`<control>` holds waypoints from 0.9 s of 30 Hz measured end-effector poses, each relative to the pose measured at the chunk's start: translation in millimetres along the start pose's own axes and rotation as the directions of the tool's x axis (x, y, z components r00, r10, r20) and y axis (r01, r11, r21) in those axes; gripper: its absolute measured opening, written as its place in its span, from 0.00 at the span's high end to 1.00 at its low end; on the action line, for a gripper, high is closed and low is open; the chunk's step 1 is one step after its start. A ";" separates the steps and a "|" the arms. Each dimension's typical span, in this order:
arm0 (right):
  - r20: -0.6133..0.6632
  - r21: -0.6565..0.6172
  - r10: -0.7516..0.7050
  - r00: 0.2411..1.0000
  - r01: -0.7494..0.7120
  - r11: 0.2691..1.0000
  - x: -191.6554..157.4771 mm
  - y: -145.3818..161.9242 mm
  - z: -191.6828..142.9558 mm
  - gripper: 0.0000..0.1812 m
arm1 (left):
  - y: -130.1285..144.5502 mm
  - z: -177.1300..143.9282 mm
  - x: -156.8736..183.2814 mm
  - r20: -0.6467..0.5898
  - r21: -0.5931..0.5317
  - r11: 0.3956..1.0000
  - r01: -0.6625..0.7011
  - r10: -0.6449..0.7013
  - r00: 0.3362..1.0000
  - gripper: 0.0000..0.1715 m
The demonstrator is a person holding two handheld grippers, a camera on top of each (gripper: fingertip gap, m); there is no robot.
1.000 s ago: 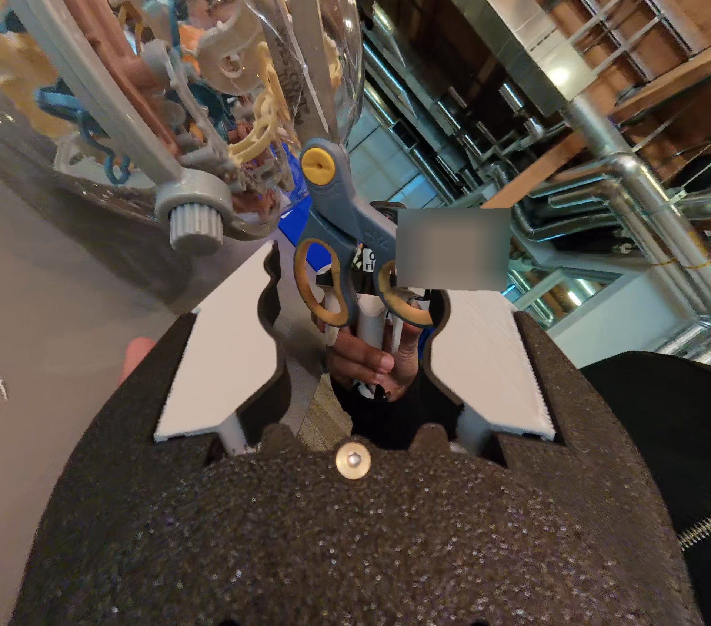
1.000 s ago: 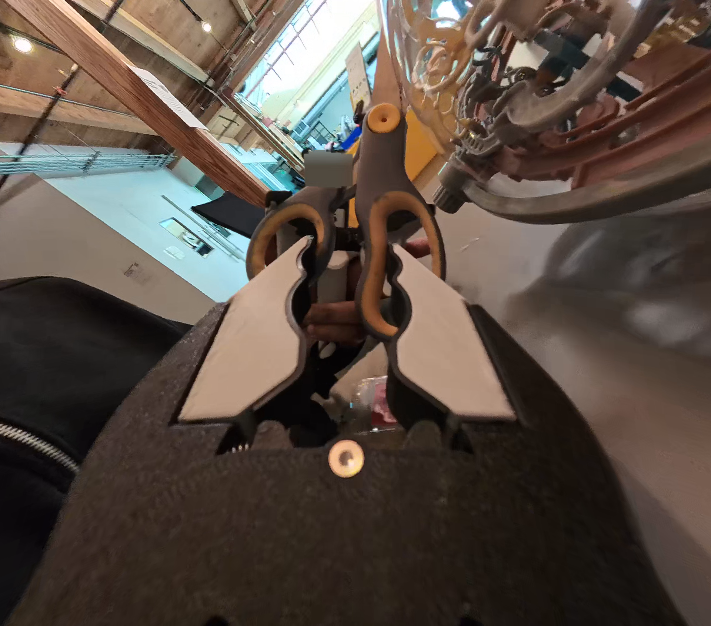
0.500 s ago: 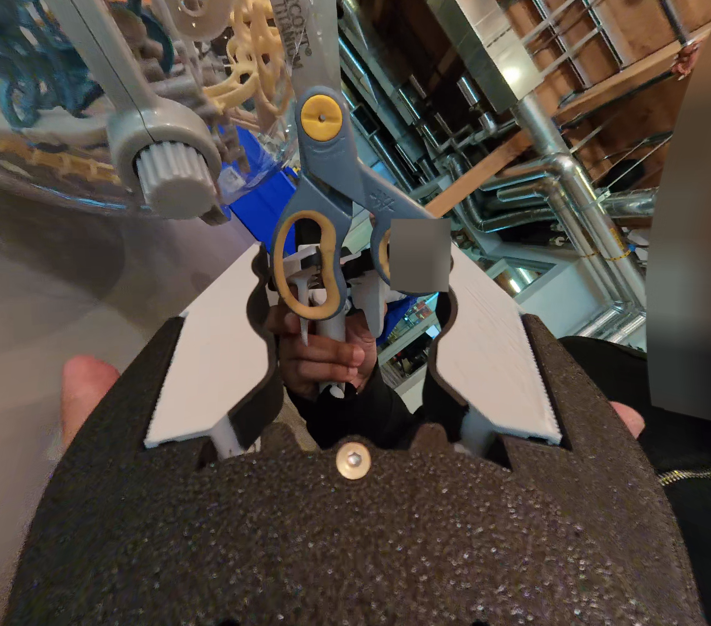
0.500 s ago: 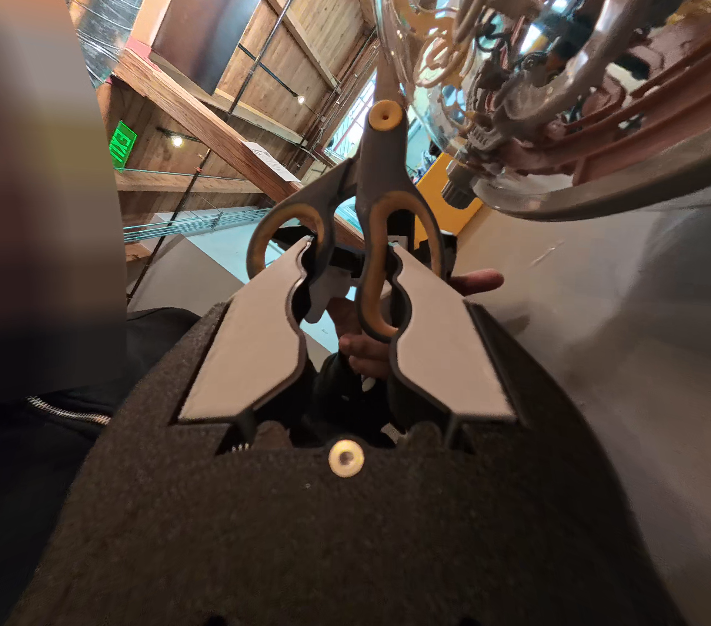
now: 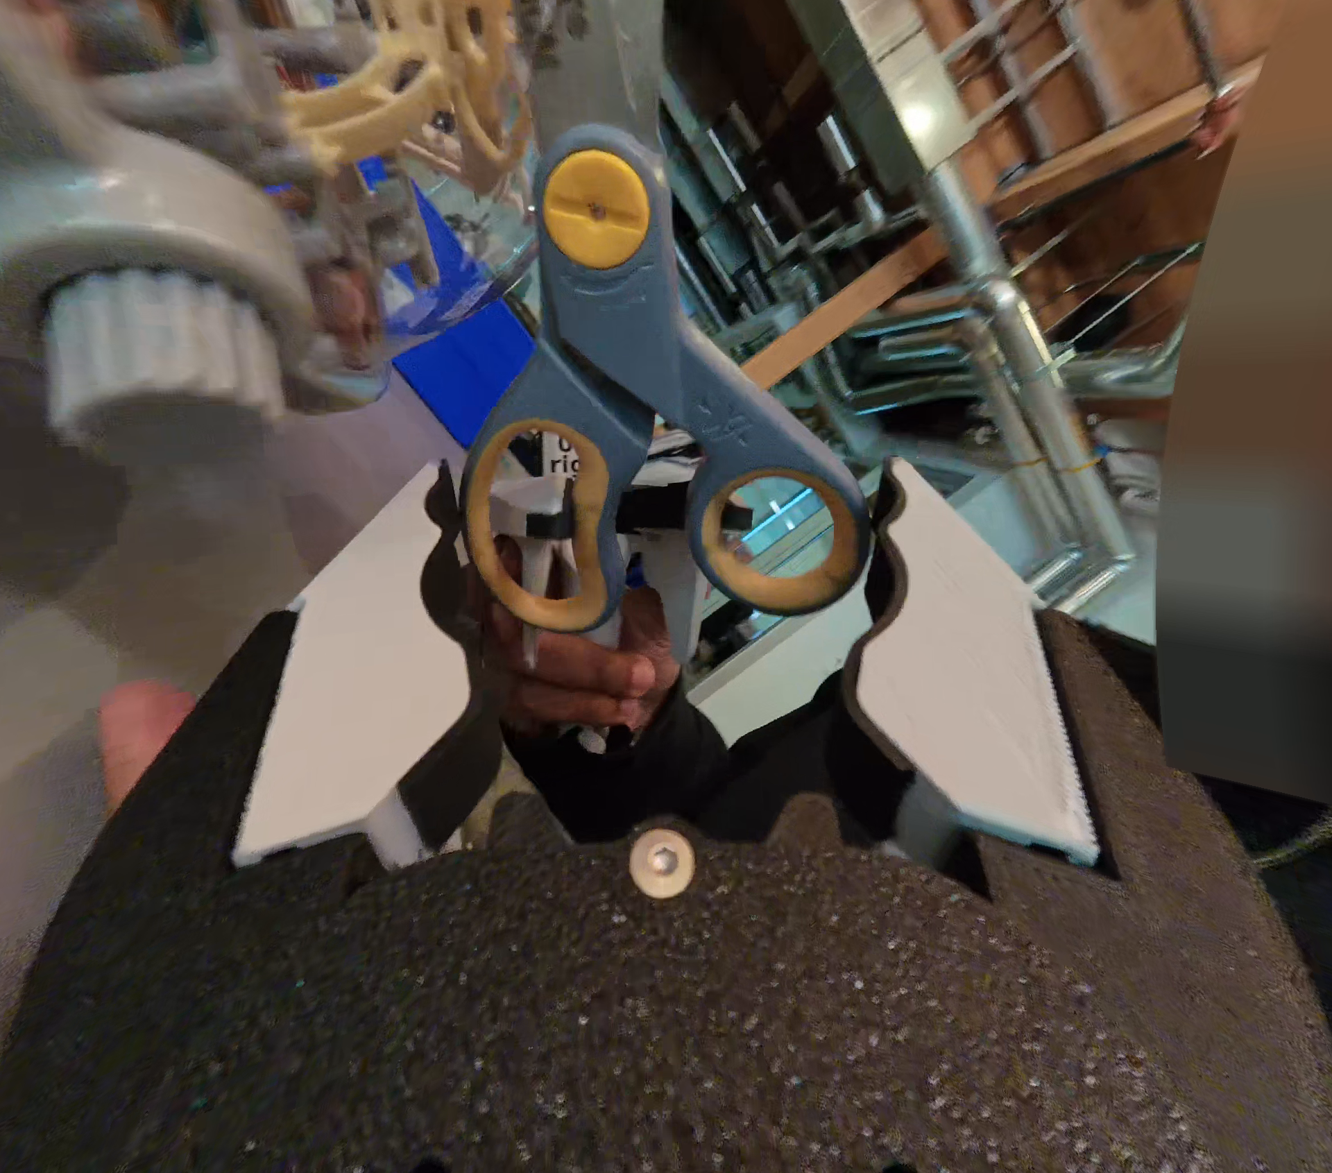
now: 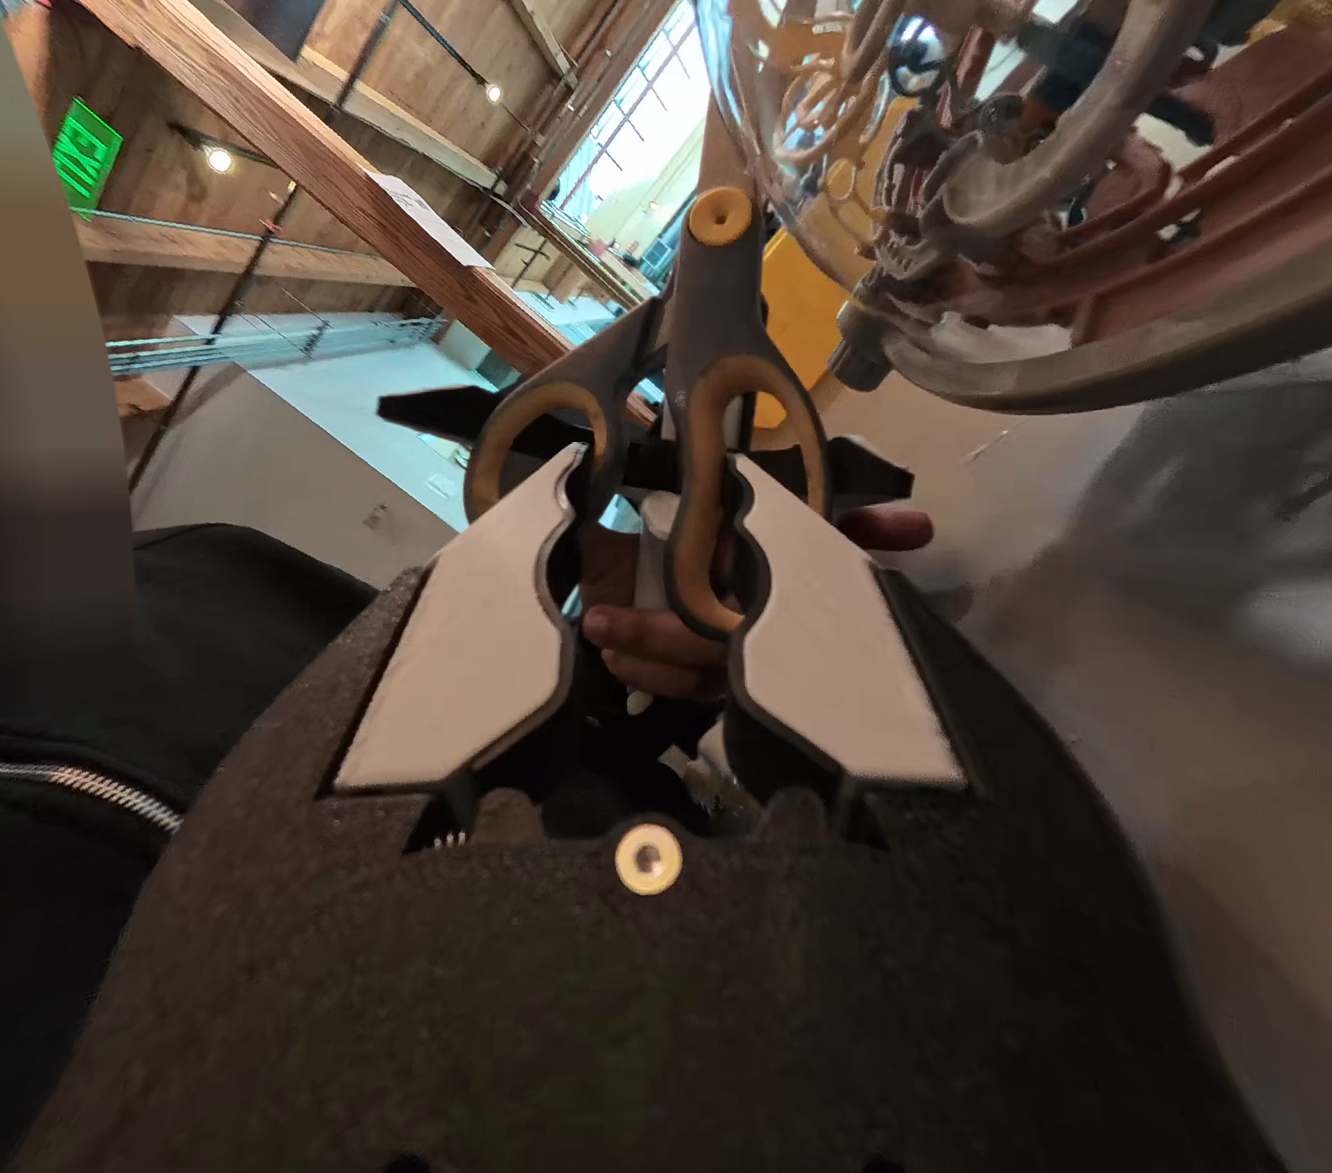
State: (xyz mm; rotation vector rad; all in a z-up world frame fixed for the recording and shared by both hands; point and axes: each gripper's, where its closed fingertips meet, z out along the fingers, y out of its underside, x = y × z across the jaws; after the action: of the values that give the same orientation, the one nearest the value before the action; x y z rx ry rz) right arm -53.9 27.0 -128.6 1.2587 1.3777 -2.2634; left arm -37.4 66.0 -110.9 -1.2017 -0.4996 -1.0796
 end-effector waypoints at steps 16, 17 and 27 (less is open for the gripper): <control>0.022 0.036 0.070 0.997 -0.071 0.997 2.1 -0.9 1.7 0.86 | -3.4 3.0 -2.6 0.002 0.027 0.998 0.062 -0.062 0.998 0.40; 0.023 0.037 0.077 0.997 -0.077 0.996 2.8 -1.0 1.4 0.86 | -4.0 3.1 -4.3 0.010 0.033 0.998 0.055 -0.055 0.998 0.40; 0.061 0.084 0.111 0.992 -0.116 0.990 -0.4 -4.4 0.8 0.91 | -5.7 4.2 -1.9 0.012 0.049 0.995 0.083 -0.083 0.996 0.46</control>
State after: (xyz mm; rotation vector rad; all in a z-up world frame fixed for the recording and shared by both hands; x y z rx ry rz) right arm -56.5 28.7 -125.4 1.2553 1.1686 -2.2853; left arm -42.3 70.8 -108.2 -1.1550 -0.5881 -1.1241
